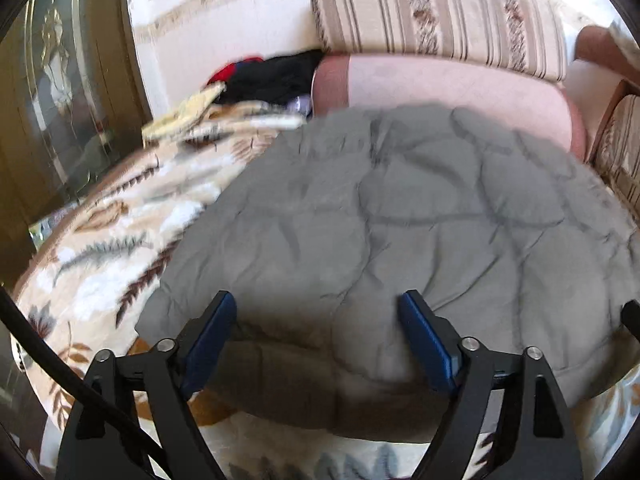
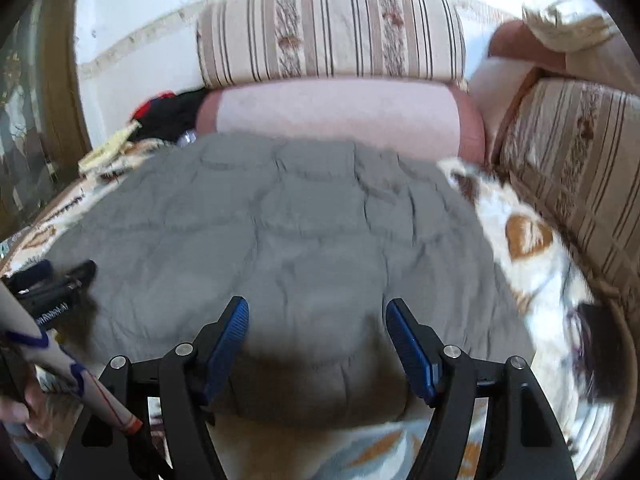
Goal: Fold large clothes
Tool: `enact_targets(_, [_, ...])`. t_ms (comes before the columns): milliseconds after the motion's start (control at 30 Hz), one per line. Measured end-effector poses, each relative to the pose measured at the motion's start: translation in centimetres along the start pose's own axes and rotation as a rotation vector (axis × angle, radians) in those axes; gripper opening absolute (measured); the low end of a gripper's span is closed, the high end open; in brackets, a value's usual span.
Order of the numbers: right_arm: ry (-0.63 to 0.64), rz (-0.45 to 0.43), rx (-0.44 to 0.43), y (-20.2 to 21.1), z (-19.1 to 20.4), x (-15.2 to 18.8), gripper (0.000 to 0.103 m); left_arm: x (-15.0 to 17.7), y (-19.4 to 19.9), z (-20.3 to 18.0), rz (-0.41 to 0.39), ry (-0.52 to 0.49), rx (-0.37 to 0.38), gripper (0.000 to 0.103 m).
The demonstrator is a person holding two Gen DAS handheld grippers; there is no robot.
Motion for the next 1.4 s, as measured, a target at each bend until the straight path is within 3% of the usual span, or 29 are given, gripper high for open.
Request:
enact_targets(100, [-0.012, 0.099, -0.017, -2.5, 0.2, 1.5, 0.077, 0.6, -1.0, 0.3, 0.025, 0.028, 0.025, 0.087])
enact_targets(233, [0.037, 0.070, 0.009, -2.2, 0.7, 1.5, 0.079, 0.8, 0.0, 0.2, 0.002, 0.022, 0.006, 0.087])
enact_targets(400, [-0.032, 0.046, -0.061, 3.2, -0.2, 2.2, 0.079, 3.2, 4.4, -0.6, -0.018, 0.063, 0.063, 0.087])
enact_targets(500, [-0.036, 0.024, -0.046, 6.2, -0.9, 3.3, 0.081, 5.5, 6.8, -2.1, -0.006, 0.044, 0.091, 0.087])
enact_targets(700, [-0.107, 0.134, -0.047, 10.0, -1.4, 8.3, 0.083, 10.4, 11.6, -3.9, 0.063, 0.070, 0.161, 0.087])
enact_targets(767, [-0.115, 0.160, -0.044, 11.3, -1.4, 10.0, 0.083, 11.0, 14.1, -4.1, 0.042, 0.055, 0.170, 0.087])
enact_targets(900, [-0.050, 0.062, -0.033, 16.3, -1.3, 8.9, 0.083, 9.5, 19.9, -3.5, -0.071, 0.021, 0.147, 0.087])
enact_targets(1133, [-0.080, -0.202, -0.085, 27.7, -1.9, 2.1, 0.097, 3.6, 32.0, -1.9, -0.340, -0.018, 0.054, 0.103])
enact_targets(1300, [-0.102, -0.326, -0.105, 32.1, -1.4, 0.9, 0.103, 2.3, 34.9, -1.4, -0.355, -0.028, 0.022, 0.103])
enact_targets(1400, [-0.110, -0.316, -0.070, 31.0, -1.1, 1.7, 0.103, 2.9, 33.7, -2.2, -0.311, -0.046, 0.080, 0.103])
Point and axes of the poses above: each gripper's, at about its wrist camera, not at the fingertips, and y roughly against the way its jaws point, z to its left, x to its underside, the point moved 7 cm from there along -y, roughly the way its jaws point, and after that the axes turned 9 degrees about x, right-handed, at the moved point
